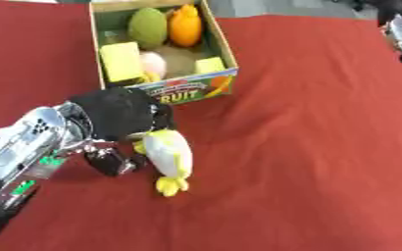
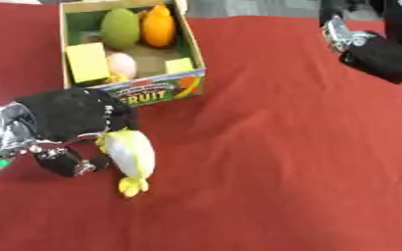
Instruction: Pick up objects on the table and place them in the box.
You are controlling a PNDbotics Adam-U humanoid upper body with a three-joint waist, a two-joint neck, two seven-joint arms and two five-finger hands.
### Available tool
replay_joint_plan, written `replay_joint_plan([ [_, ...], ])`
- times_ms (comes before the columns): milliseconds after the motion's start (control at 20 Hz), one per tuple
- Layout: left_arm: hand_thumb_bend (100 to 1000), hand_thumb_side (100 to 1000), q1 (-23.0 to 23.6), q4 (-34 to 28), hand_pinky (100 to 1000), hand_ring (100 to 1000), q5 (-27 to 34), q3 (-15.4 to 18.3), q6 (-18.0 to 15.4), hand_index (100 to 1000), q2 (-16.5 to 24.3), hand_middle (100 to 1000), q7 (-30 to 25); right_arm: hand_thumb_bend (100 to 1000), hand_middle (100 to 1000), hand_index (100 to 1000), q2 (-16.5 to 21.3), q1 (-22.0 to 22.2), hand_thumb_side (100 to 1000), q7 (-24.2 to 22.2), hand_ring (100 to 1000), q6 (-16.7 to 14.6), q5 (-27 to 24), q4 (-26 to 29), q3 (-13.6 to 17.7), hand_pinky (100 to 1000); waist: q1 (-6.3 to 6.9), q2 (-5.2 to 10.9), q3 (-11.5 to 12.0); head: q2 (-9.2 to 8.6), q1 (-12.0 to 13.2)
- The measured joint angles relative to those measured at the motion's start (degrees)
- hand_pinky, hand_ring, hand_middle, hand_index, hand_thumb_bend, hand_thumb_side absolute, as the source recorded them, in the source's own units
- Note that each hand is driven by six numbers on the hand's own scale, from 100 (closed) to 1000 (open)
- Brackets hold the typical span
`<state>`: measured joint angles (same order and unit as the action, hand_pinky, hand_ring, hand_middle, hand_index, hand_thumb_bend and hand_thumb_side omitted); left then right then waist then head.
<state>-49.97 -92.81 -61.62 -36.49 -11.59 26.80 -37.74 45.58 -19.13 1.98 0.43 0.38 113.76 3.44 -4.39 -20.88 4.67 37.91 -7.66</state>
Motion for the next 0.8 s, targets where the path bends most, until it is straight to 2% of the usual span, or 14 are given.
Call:
replay_joint_plan([
  [150,249,222,-0.13,2.97,881,902,-1.32,0.05,-0.53,925,-1.19,862,1.98,100,584,836,-0.07,-0.01,489,-0.12,893,-0.08,-0.03,0.0,0.0,924,0.0,0.0,-0.05,-0.17,0.04],
  [450,109,252,-0.5,5.91,831,824,-2.13,0.07,-1.31,835,-2.23,735,4.84,100,585,837,-0.43,0.03,489,-0.19,894,-0.13,-0.05,0.0,0.0,925,0.0,0.0,-0.11,-0.2,0.07],
  [600,100,267,-0.49,5.75,805,796,-2.09,0.04,-1.54,815,-2.2,713,5.16,100,585,837,-0.43,0.21,489,-0.19,895,-0.12,-0.05,0.0,0.02,925,0.0,0.0,-0.09,-0.2,0.05],
  [700,100,291,-0.42,4.74,772,760,-1.94,0.03,-1.55,777,-2.1,671,5.16,100,585,838,-0.43,0.53,490,-0.19,895,-0.12,-0.05,0.0,0.02,925,0.0,0.0,0.0,-0.2,-0.02],
  [750,100,243,-0.41,3.94,706,683,-1.92,0.02,-1.46,694,-1.94,580,5.23,100,584,838,-0.43,0.55,490,-0.19,895,-0.12,-0.05,0.0,0.03,925,0.01,0.0,0.04,-0.2,-0.05],
  [800,100,232,-0.41,2.9,696,671,-1.87,0.03,-1.17,677,-1.68,564,5.48,100,584,838,-0.43,0.59,490,-0.19,895,-0.12,-0.05,0.0,0.03,925,0.01,0.0,0.12,-0.2,-0.1],
])
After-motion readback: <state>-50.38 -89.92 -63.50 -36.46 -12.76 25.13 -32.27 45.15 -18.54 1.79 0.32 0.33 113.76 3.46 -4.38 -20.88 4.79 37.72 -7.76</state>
